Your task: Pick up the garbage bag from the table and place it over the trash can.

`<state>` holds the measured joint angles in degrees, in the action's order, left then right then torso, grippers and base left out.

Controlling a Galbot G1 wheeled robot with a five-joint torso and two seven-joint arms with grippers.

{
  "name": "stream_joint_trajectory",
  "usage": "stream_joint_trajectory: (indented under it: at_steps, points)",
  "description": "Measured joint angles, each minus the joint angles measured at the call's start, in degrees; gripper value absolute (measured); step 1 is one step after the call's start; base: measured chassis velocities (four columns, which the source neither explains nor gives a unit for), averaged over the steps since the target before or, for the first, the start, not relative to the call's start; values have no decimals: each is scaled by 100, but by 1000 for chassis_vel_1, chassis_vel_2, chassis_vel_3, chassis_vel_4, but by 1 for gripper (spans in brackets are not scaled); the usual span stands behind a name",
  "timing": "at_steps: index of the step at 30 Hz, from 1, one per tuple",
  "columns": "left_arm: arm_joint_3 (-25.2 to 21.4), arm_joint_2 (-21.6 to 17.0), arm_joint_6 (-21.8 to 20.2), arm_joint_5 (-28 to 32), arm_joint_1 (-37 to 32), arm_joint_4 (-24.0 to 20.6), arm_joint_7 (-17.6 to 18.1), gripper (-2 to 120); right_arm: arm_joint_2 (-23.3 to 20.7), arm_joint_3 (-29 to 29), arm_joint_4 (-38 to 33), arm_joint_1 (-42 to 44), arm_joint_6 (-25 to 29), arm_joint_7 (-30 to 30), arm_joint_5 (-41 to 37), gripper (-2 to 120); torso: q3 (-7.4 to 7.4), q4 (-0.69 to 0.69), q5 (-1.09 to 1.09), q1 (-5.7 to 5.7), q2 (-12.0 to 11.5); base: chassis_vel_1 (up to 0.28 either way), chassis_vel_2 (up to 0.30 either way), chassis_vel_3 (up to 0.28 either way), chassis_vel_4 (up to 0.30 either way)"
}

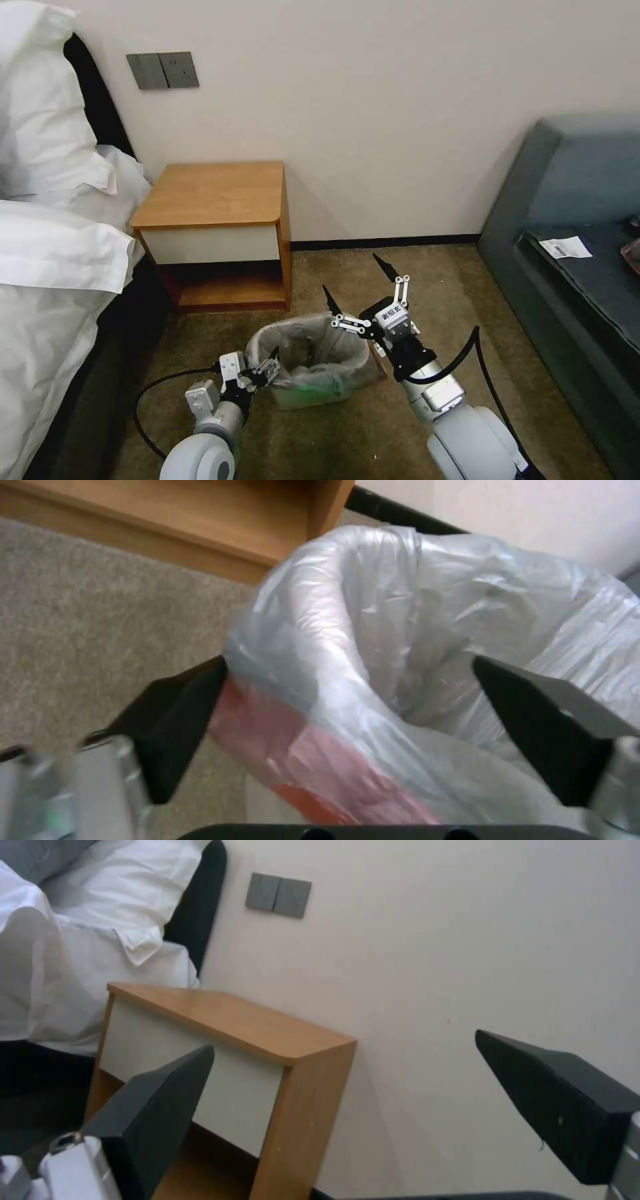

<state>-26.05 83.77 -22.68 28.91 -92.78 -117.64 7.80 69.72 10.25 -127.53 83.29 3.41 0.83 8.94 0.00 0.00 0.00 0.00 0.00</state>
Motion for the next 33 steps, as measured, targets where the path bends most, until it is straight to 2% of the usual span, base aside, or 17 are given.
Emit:
stream_joint_trajectory:
  at_steps: [2,12,17,19,20,23,24,26,27,28,29,33]
  points:
    - [3,2,8,-22,-11,-15,-14,99,8,5,8,0,-1,-2,4,100,0,0,0,0,0,0,0,0,0]
    - [-7,23,178,-180,-46,-108,-126,100,44,33,46,-17,-8,-10,12,100,0,0,0,0,0,0,0,0,0]
    - [-46,24,420,-411,-53,-154,-217,100,102,45,115,-31,-8,-35,13,100,0,0,1,0,0,0,0,0,0]
    - [-64,32,705,-560,-72,-151,-328,100,129,48,167,-34,-5,-44,14,100,0,0,1,0,0,0,0,0,0]
    - [-64,32,705,-560,-72,-151,-328,100,129,48,167,-34,-5,-44,14,100,0,0,1,0,0,0,0,0,0]
    - [-81,81,1368,-895,-66,-27,-498,100,238,77,332,-33,47,-138,18,100,0,0,0,0,0,0,0,0,0]
    - [-81,81,1368,-895,-66,-27,-498,100,238,77,332,-33,47,-138,18,100,0,0,0,0,0,0,0,0,0]
    - [-126,127,1878,-1205,8,150,-570,100,362,98,448,-9,75,-286,3,100,0,1,0,0,0,0,0,0,0]
    - [-143,140,2302,-1353,78,285,-661,100,457,112,515,17,71,-431,-64,100,0,1,0,0,0,0,0,0,0]
    - [-150,141,2601,-1413,133,383,-741,100,534,130,556,39,45,-550,-126,100,0,1,0,0,0,0,0,0,0]
    - [-150,141,2601,-1413,133,383,-741,100,534,130,556,39,45,-550,-126,100,0,1,0,0,0,0,0,0,0]
    - [-192,148,3530,-1425,395,736,-1042,99,822,365,868,77,208,-839,-269,100,0,0,0,0,0,0,0,0,0]
